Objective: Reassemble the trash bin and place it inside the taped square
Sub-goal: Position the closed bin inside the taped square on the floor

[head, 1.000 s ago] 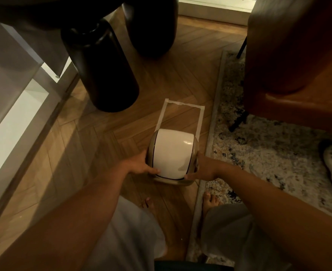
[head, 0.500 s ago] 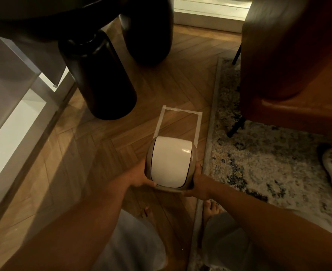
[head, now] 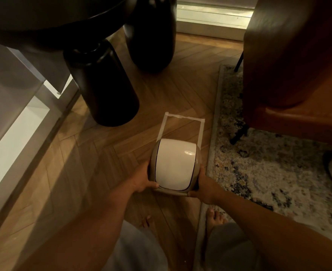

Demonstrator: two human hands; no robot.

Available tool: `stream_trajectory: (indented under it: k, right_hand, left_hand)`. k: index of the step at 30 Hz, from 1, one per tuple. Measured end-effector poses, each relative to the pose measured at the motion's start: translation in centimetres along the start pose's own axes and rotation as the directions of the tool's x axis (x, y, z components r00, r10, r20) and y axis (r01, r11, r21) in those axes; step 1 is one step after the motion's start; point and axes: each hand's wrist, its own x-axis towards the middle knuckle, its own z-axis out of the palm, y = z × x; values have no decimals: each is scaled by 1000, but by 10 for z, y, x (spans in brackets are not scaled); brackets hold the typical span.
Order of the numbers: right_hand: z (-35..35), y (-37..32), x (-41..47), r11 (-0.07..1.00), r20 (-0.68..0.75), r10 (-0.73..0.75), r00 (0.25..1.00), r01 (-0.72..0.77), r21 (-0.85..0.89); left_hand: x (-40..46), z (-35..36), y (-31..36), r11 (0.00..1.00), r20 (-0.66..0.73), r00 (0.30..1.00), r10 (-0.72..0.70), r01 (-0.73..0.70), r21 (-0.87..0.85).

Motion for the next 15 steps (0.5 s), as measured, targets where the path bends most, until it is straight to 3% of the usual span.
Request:
stream_trajectory:
  k: [15]
  right_hand:
    - [-17,2,22,998,-30,2,1000,0,70]
  left_hand:
    - [25,-1,14,998,-24,998,58,-58,-3]
